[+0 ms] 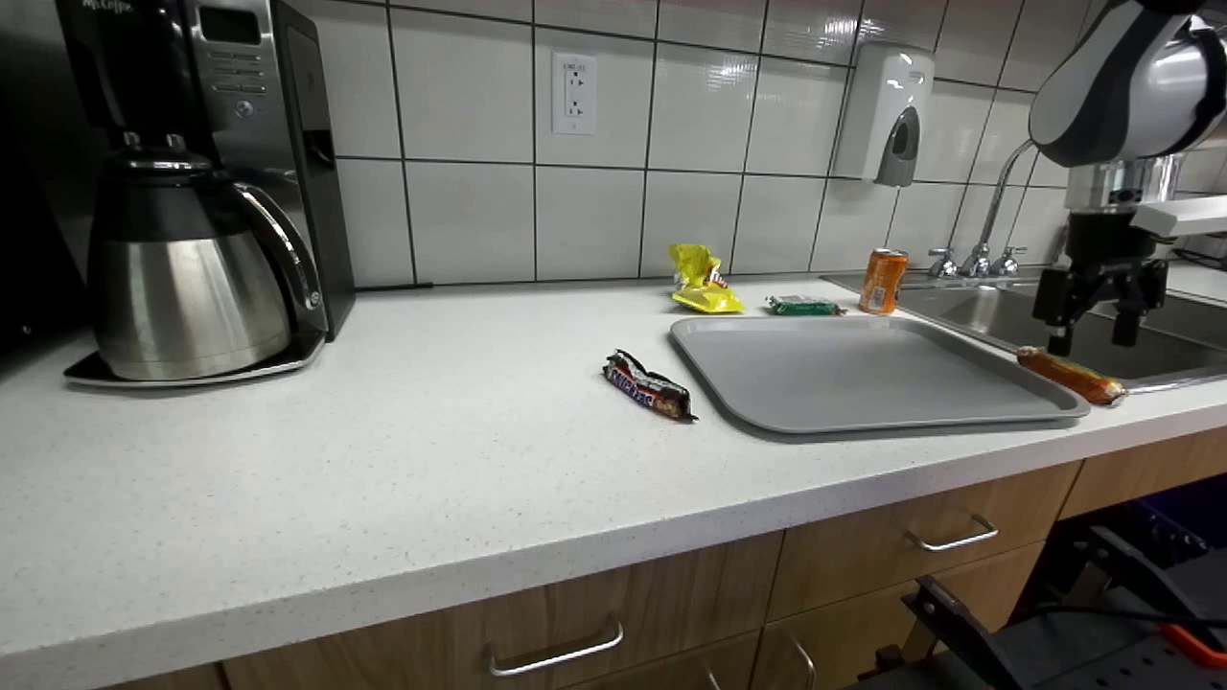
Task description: Pick up the orange rectangular object and put it on the gray tray, pick up the brown snickers chocolate bar and put it on the gray tray, pick up the green rectangular object and put it on the gray tray
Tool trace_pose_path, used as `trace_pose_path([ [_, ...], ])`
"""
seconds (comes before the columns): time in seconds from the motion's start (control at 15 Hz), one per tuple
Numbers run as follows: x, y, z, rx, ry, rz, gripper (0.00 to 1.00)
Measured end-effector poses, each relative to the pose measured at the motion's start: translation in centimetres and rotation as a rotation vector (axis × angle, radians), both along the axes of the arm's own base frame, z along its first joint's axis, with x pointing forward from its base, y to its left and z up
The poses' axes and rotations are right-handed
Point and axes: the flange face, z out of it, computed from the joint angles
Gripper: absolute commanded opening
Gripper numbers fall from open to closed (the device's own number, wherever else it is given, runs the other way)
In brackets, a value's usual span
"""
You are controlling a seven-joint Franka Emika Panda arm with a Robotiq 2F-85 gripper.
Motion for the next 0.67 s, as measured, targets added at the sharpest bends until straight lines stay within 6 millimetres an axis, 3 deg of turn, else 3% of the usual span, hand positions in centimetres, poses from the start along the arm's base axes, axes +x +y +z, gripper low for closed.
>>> trace_pose_path([
  [0.67,-0.3,-0.2,-1.8,0.006,0.019,-0.004,1.0],
])
